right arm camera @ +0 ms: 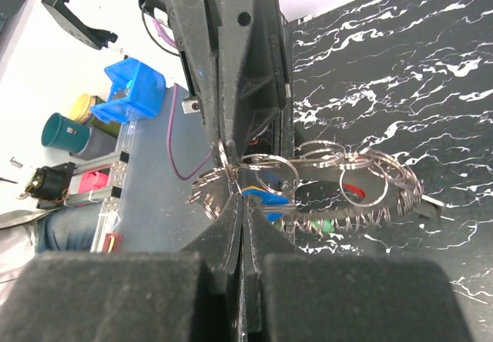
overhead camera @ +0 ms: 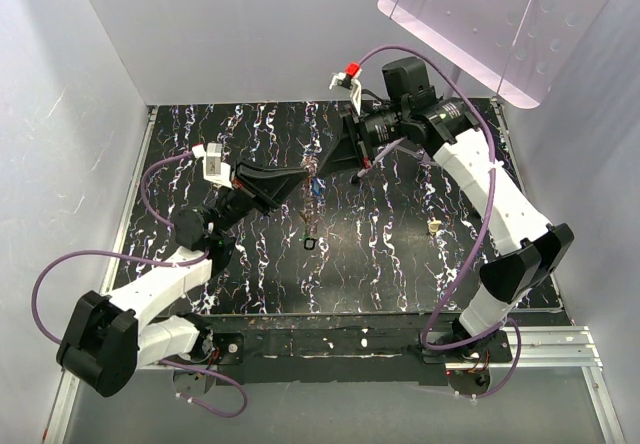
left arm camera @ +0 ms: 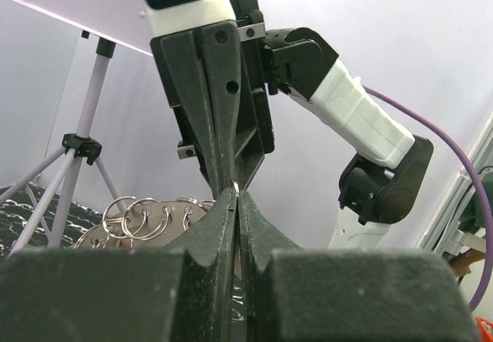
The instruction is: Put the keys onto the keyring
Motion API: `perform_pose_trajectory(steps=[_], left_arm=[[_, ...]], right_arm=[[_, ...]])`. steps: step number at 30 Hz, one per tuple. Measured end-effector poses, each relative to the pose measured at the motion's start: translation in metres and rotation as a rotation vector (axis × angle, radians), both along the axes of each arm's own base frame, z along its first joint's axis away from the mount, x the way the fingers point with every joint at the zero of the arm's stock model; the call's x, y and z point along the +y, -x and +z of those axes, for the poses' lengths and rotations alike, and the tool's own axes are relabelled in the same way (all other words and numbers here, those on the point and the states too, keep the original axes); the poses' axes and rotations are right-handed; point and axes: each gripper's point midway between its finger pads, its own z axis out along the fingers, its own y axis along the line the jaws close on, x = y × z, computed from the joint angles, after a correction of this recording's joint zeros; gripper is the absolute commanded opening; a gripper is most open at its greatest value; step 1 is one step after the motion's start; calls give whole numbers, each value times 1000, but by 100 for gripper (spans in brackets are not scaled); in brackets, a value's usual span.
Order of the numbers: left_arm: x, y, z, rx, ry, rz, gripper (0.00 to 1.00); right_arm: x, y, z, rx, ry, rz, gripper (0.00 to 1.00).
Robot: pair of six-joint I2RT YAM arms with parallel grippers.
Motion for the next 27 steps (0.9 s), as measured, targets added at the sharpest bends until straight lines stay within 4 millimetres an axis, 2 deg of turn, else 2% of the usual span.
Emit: perform_pose_trajectory(steps=[5,6,9,11,14,20,27], left_arm=[[0,3,1,-25,-10,6,0],[0,3,1,-25,-12,8,0],[0,3,1,-26,-12,9,0],[1,3,3,-31,-5,13,0],[3,4,6,-41,3,14,0],[4,6,8,-46,7,12,0],[3,6,7,-35,11,3,0]], right_arm=[[0,6,-7,34,8,7,1],[0,6,-7,34,6,8,5],[-1,8,-6,32,-1,12,27],[-1,8,-6,29,0,14,33],[-3,10,-1,20,-3,14,35],[-4,12,22,-42,-46,21,37],[1,9,16,-25,-37,28,38]])
